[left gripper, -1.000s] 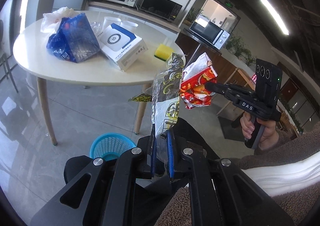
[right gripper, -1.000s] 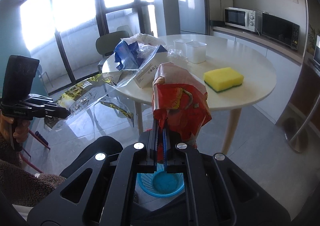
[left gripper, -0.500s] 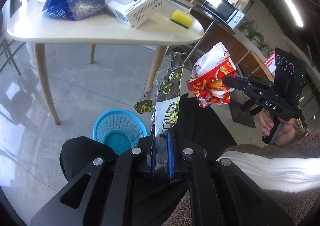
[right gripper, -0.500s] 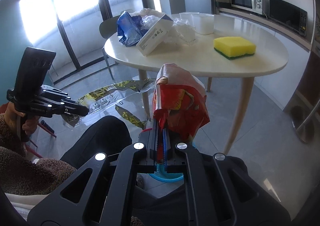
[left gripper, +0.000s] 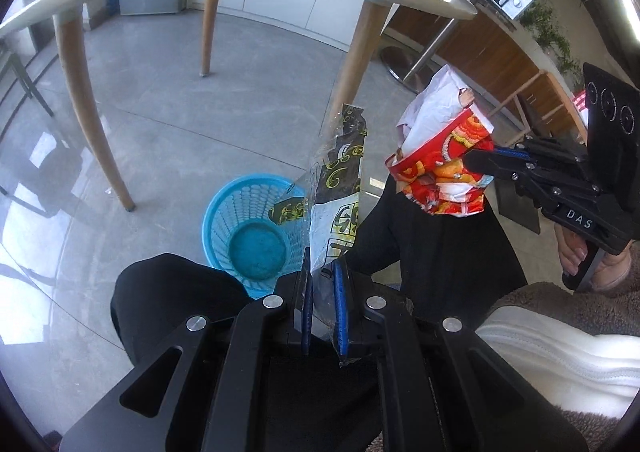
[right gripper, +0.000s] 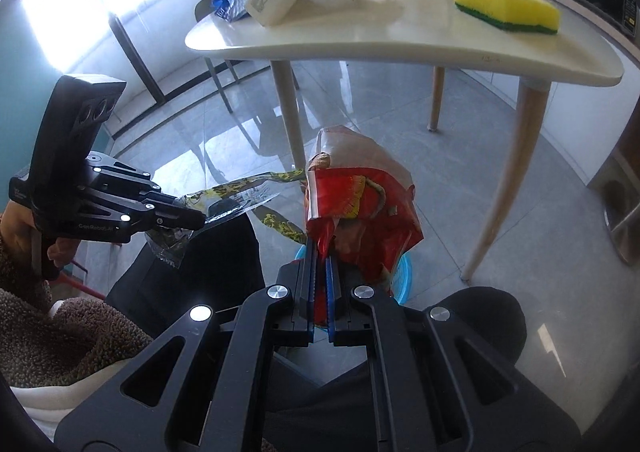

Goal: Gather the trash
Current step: 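Carry the clear wrapper and red snack bag down over the blue wastebasket, then open both tools to drop the wrapper and red bag into the wastebasket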

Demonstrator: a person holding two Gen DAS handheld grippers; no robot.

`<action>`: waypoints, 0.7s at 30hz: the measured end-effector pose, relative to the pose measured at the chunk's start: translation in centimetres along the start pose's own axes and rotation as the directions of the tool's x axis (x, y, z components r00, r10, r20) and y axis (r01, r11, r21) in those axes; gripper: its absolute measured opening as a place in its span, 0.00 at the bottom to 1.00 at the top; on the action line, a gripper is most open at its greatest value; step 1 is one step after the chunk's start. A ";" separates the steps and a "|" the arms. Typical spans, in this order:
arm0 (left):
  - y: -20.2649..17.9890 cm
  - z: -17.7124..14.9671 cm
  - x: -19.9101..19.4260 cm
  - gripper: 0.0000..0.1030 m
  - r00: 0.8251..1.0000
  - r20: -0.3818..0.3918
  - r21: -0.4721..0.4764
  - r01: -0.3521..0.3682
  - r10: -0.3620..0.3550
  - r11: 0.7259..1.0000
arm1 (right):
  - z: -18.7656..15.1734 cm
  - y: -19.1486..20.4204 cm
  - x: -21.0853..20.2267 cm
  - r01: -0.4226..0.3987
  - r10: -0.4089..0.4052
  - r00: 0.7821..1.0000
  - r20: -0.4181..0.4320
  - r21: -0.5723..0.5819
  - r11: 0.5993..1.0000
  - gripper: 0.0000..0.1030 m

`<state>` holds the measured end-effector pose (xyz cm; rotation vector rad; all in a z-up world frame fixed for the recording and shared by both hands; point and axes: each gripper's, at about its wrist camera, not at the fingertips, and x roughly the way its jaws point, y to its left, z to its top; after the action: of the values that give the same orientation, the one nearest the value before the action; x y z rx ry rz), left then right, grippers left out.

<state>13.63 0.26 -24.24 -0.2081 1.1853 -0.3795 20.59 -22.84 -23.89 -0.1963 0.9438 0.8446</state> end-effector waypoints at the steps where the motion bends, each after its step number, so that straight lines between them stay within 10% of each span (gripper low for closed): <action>1: 0.1 0.2 0.3 0.08 1.000 0.001 -0.011 0.014 -0.014 1.000 | 0.1 -0.3 0.5 -0.004 0.004 1.000 -0.010 0.007 1.000 0.03; 21: 4.9 2.0 10.9 0.08 0.970 -0.242 -0.190 -0.078 0.030 0.979 | 2.0 -4.0 14.9 -0.095 0.114 0.940 -0.322 0.076 0.993 0.03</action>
<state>19.92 0.34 -34.60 -0.3085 1.4646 -0.2422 29.14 -16.36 -35.09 -0.2407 1.2986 0.8963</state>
